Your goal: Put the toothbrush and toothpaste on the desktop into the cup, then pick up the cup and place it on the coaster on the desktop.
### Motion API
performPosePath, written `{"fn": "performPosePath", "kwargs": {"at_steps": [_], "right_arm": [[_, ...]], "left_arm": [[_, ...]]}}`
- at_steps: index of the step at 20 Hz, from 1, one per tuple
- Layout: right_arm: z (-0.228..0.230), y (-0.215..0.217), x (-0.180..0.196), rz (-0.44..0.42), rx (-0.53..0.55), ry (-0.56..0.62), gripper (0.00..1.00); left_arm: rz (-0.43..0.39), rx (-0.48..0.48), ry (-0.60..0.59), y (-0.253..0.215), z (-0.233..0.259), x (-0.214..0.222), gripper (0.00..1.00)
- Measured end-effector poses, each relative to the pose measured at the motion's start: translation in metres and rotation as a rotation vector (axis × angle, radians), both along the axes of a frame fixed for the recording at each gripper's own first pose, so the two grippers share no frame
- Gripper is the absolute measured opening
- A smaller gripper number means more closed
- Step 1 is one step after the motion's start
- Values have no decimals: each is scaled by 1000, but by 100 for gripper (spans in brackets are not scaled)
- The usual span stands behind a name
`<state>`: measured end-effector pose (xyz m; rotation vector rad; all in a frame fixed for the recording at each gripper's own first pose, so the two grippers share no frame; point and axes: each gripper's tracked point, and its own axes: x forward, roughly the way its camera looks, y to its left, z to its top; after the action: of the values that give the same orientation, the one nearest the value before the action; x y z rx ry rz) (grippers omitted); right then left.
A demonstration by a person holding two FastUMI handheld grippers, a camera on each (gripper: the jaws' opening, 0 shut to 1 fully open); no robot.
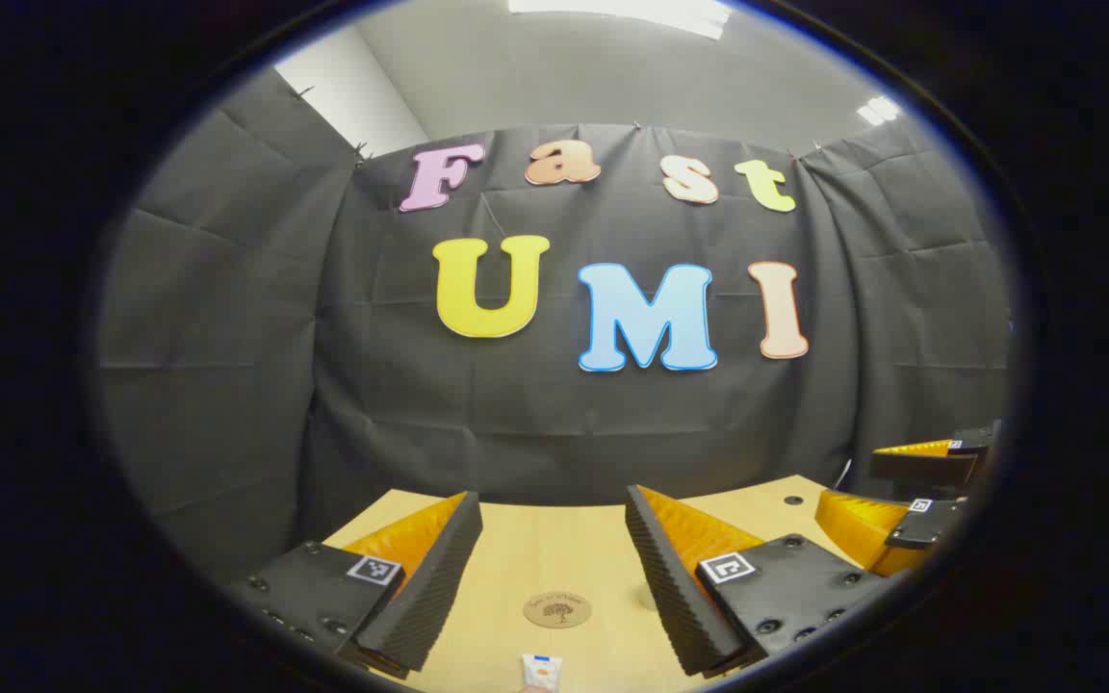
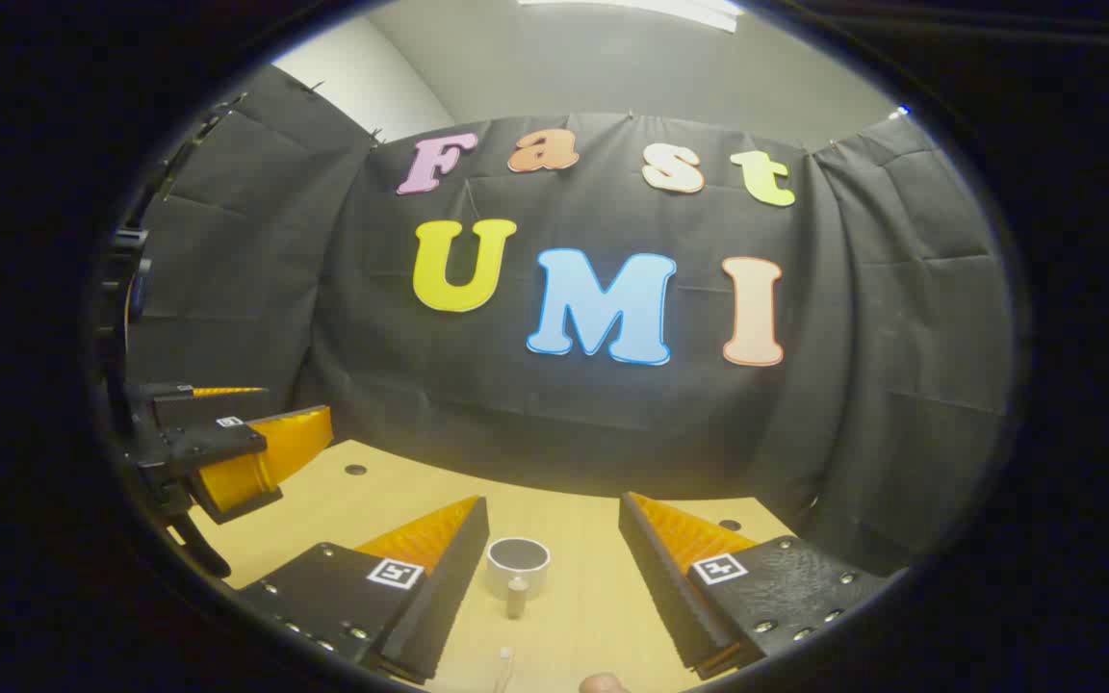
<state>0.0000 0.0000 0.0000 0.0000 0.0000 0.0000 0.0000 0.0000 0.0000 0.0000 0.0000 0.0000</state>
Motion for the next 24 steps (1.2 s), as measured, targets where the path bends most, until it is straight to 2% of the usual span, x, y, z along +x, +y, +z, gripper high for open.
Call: {"fn": "performPosePath", "kwargs": {"at_steps": [6,7,8,10,11,12,15,18,24], "right_arm": [[9,4,2,20,25,-17,86],[11,3,3,19,28,-21,86],[12,3,3,18,30,-23,86],[13,2,4,14,35,-29,86],[15,1,4,12,39,-33,86],[15,1,4,11,43,-34,86],[13,0,5,3,54,-25,86],[1,-3,5,-15,69,23,86],[-46,-4,12,-43,70,202,86]], "left_arm": [[13,-13,-1,3,-1,0,99],[14,-13,1,4,-3,-2,96],[16,-13,1,4,-3,-2,99],[17,-11,0,5,-2,-1,96],[18,-11,1,5,-2,0,99],[18,-11,1,5,-2,2,96],[23,-10,7,8,-7,1,96],[0,-11,41,3,-19,4,96],[-42,-11,147,-4,-50,12,96]]}}
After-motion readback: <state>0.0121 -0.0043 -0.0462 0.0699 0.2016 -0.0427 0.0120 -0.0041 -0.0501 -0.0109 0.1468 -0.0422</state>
